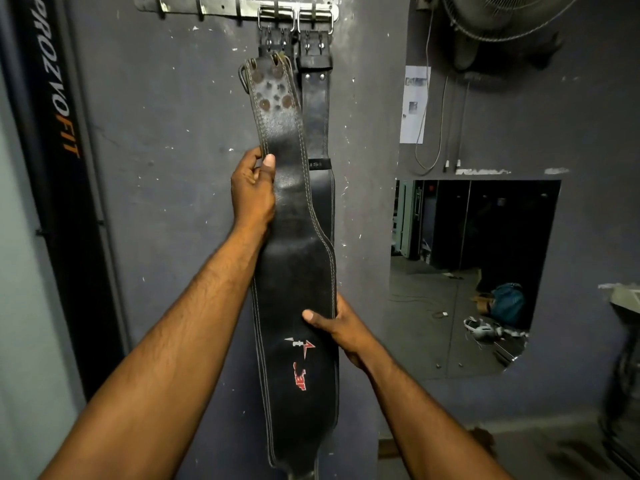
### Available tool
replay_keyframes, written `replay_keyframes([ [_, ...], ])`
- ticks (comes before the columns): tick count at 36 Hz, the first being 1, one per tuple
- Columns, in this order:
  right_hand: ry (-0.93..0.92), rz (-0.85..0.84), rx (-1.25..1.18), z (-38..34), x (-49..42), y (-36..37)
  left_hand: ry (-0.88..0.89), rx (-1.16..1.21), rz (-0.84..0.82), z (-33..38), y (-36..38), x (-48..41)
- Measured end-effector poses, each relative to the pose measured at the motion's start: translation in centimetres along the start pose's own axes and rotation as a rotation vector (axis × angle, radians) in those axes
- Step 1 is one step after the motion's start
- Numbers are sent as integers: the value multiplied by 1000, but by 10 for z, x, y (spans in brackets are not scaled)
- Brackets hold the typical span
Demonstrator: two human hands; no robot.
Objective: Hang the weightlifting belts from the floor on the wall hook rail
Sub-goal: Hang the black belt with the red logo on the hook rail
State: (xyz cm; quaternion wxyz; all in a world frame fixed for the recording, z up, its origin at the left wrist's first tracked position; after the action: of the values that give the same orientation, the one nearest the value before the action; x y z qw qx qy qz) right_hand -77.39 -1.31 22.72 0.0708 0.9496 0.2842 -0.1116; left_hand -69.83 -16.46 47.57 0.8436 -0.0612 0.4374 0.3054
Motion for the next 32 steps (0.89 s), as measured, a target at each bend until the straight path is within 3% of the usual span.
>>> replay_keyframes([
  [26, 136, 48, 36, 81, 34, 7, 54, -12, -19, 14, -21, -20],
  [32, 221, -67, -41, 77, 26, 18, 15, -37, -9, 7, -30, -28],
])
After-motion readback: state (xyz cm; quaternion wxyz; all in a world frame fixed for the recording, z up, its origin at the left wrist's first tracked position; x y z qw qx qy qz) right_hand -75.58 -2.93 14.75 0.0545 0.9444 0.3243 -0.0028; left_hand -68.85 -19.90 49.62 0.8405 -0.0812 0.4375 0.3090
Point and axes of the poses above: each hand's wrist, its own x-axis away from the middle knuckle, its own y-axis out of the palm, z = x × y, the point moved 9 cm from there along -x, towards the middle knuckle, and after that the axes turned 4 degrees about -x, right-handed, at the moved point
